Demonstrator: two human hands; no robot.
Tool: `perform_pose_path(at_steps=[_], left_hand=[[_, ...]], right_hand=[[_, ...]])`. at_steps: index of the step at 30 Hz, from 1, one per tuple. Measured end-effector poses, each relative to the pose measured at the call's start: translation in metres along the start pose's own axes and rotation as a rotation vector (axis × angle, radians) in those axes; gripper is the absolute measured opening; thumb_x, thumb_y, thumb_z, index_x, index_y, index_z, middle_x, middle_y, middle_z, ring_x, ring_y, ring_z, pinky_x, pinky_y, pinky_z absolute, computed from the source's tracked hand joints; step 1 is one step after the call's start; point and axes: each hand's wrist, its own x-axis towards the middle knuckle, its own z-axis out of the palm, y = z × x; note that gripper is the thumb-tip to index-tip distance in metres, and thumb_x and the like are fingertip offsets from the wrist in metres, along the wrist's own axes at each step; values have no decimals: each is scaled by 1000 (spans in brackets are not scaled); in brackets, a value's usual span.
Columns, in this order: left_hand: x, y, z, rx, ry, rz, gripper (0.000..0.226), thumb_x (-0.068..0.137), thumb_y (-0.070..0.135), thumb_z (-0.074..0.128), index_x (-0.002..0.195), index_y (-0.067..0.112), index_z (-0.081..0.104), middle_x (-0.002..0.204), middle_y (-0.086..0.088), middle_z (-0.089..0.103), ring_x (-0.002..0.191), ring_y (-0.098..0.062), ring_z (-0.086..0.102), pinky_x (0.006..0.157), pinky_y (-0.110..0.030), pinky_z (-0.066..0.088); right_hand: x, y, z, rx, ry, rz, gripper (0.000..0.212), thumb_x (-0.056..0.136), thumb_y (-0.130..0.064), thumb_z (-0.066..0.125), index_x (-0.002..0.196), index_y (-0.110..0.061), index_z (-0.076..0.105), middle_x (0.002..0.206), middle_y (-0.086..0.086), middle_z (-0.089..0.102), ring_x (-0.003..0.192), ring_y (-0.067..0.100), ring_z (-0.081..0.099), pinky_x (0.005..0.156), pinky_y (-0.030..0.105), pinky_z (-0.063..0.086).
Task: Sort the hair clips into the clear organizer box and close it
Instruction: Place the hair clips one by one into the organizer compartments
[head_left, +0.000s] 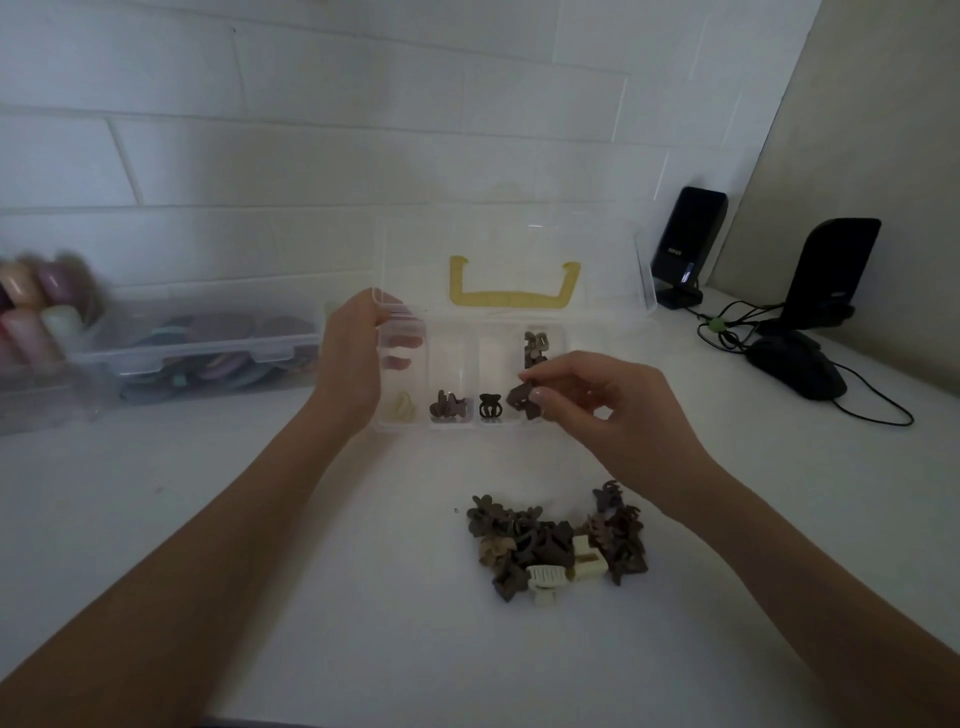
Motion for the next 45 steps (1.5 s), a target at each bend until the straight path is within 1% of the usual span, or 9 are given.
perform_pose_path(at_steps=[7,11,15,24,27,31,37,41,45], left_hand=[[-3,2,0,15,-18,12,20,83,11,35,70,13,49,74,-4,61,59,-13,56,57,-27,44],[-2,0,-1,14,-33,21,14,73,20,38,70,13,49,74,-5,61,57,-12,58,54,-24,46],[4,0,-5,-2,-1,21,23,85,7,34,68,11,50,68,-5,62,50,-10,59,51,-25,44],[7,0,-10,-29,-18,34,21,82,7,34,68,10,50,57,5,66,51,-11,59,47,-20,45],[6,0,-9,-41,-13,16,20,80,8,35,67,12,50,59,3,65,50,-12,58,48,-21,44],[6,1,-9,-27,-14,6,23,83,6,34,66,12,48,56,6,65,49,-11,58,49,-22,43],[5,2,-9,2,-13,20,23,84,7,33,67,13,49,60,5,67,50,-10,58,50,-23,43],[5,0,-11,25,-31,46,15,75,17,38,67,15,50,68,-1,64,51,-10,59,52,-24,44],[6,1,-10,2,-17,24,17,80,11,36,69,13,49,58,6,66,50,-9,58,51,-24,44]], right_hand=[[4,10,-11,260,-45,186,18,86,-6,62,101,-6,70,84,6,74,71,14,68,66,20,54],[8,14,-28,312,117,217,15,87,-9,60,98,-11,70,80,-1,74,67,10,66,61,18,52],[10,24,-47,250,266,239,14,89,-12,59,96,-17,70,76,-6,72,64,7,63,57,17,51],[6,24,-33,-30,225,58,13,81,-16,70,92,-22,71,82,-12,71,69,8,58,56,14,43],[3,29,-17,-213,115,-23,27,82,-5,65,90,-30,60,95,-11,65,78,4,55,60,12,40],[1,39,-18,-374,116,-127,35,74,13,53,73,-20,62,112,-7,52,89,5,47,73,5,32],[-1,43,-17,-734,67,-194,48,70,-3,34,81,-26,74,137,2,49,118,25,33,92,46,36],[0,45,-18,-787,143,-139,55,71,0,37,112,-20,67,146,4,40,123,27,29,97,49,33],[-1,49,-21,-715,104,-120,49,66,14,44,91,-19,69,141,6,44,123,31,34,98,52,33]])
